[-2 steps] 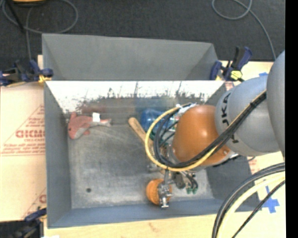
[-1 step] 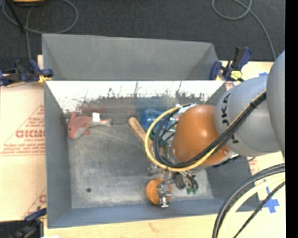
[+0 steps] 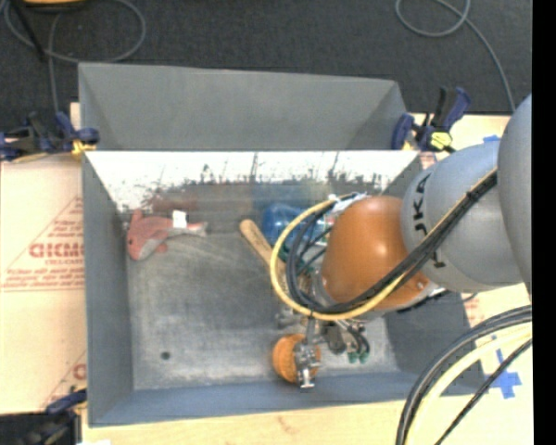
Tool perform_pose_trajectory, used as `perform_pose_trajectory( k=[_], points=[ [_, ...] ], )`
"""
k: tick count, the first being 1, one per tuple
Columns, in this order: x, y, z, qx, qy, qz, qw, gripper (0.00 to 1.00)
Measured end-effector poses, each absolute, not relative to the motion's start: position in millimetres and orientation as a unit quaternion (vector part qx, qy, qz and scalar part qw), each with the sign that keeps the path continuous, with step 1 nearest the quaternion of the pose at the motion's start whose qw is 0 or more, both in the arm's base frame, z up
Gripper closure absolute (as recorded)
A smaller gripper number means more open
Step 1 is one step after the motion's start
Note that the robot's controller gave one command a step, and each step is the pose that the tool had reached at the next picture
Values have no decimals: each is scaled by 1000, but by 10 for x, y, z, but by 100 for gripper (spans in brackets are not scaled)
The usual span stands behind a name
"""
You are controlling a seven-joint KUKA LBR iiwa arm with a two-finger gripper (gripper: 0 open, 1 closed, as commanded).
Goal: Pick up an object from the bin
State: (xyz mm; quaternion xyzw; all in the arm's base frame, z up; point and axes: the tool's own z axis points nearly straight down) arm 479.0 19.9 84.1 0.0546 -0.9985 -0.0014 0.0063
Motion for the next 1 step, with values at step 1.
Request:
perform_pose_trajectory(
  k=[1],
  points=[
    [4967,112,2925,12,-1000,0,0,100]
  ],
)
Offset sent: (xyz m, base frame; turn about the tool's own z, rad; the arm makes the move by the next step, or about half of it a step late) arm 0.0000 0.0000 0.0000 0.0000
